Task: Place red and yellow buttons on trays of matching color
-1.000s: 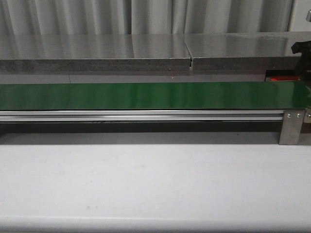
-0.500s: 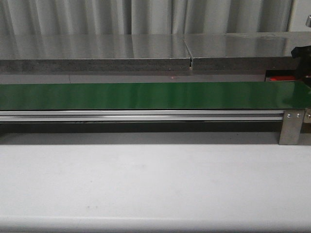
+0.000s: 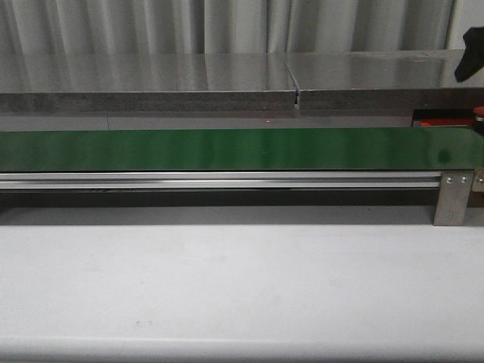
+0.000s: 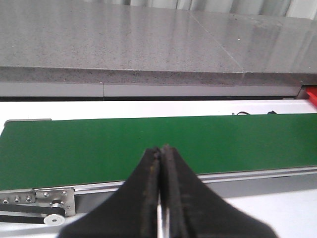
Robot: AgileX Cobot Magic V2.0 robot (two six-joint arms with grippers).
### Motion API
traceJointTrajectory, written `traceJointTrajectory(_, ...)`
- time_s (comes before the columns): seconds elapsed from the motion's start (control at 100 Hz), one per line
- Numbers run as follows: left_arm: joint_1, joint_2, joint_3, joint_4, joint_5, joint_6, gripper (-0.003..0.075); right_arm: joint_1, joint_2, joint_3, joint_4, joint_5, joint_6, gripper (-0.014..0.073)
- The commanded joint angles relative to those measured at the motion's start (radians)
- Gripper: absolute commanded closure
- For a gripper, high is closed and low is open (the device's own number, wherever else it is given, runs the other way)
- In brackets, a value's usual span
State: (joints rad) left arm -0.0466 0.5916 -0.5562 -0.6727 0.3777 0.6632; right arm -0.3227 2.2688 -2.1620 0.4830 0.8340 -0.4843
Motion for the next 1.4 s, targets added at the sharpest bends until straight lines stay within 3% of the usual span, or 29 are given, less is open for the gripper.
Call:
traceJointTrajectory(0.0,-0.008,0.000,-0.027,-0.026,-0.062,-0.002,0.0739,0.007,-0.140,-0.036,-0.038,0.013,-0.003,-0.0020)
traceJointTrajectory(0.3,-0.008,0.000,-0.027,-0.026,-0.062,-0.002,0.0739,0.108,-0.344,-0.035,-0.070,0.076,0.061,-0.0020)
traceJointTrajectory(0.52,-0.008,0.000,-0.027,-0.026,-0.062,-0.002,0.0739,0.256,-0.480,-0.027,-0.306,0.143,0.182,-0.0020)
traceJointTrajectory(0.66,-0.008,0.000,-0.027,-0.026,-0.062,-0.002,0.0739,0.319,-0.574,0.047,-0.339,0.155,0.208,-0.0020)
traceJointTrajectory(0.85,-0.008,0.000,-0.027,-0.026,-0.062,-0.002,0.0739,0.336,-0.755,0.302,-0.339,0.037,0.241,-0.0020)
traceJointTrajectory(1.15,-0.008,0.000,-0.027,-0.026,-0.062,-0.002,0.0739,0.336,-1.136,0.873,-0.339,-0.201,0.242,-0.0020)
traceJointTrajectory(1.39,-0.008,0.000,-0.027,-0.026,-0.062,-0.002,0.0739,0.336,-1.439,1.237,-0.338,-0.268,0.289,-0.0020)
